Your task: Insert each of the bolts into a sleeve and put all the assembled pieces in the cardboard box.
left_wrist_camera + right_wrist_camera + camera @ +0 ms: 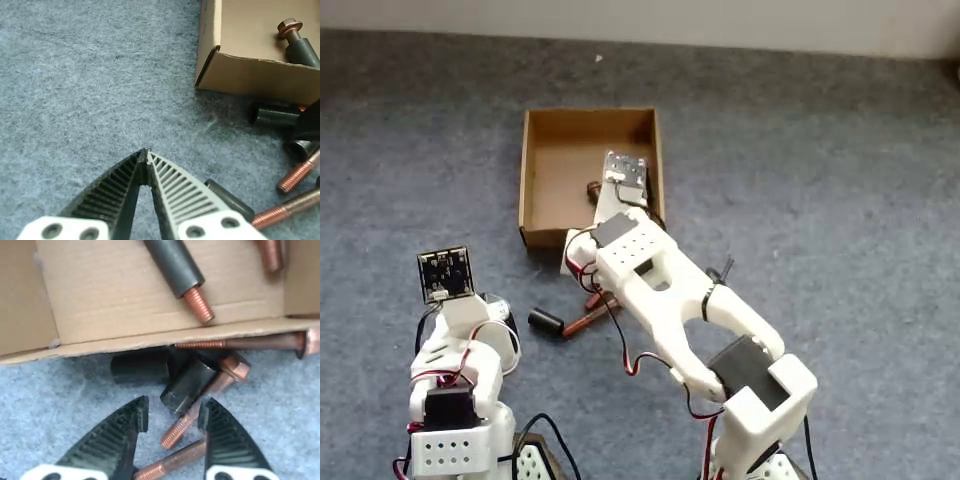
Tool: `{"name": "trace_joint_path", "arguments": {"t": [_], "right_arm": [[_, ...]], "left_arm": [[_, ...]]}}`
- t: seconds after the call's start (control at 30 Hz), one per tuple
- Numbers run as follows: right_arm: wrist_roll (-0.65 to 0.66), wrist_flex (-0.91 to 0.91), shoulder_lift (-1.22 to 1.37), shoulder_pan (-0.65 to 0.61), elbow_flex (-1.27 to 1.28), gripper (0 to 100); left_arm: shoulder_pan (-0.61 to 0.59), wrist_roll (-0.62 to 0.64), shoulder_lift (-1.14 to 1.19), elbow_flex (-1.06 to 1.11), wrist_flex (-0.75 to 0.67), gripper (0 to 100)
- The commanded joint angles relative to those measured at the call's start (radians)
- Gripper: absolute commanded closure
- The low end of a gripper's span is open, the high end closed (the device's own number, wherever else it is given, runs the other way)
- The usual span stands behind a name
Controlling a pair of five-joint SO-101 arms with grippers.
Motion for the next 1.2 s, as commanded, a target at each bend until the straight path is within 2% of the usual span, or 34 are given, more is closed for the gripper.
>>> {"name": "trace_joint_path", "arguments": {"t": [0.0,0.23,0.4,0.6,0.93,1.17], "right_arm": [[0.012,-0.045,-0.047,-0.012,-0.051,84.4],[0.011,-0.087,0.081,0.002,-0.053,84.4],[0.008,-0.004,0.09,0.019,-0.05,84.5],[0.014,0.102,0.09,0.021,-0.048,89.9],[0.015,0.101,0.105,0.067,-0.053,90.0],[0.063,0.094,0.243,0.07,-0.108,90.0]], "left_arm": [[-0.007,-0.009,-0.004,0.019,-0.014,99],[-0.007,-0.009,-0.004,0.019,-0.014,99],[-0.007,-0.009,-0.004,0.019,-0.014,99],[-0.007,-0.009,-0.004,0.019,-0.014,99],[-0.007,-0.009,-0.004,0.019,-0.014,99],[-0.007,-0.009,-0.004,0.019,-0.014,99]]}}
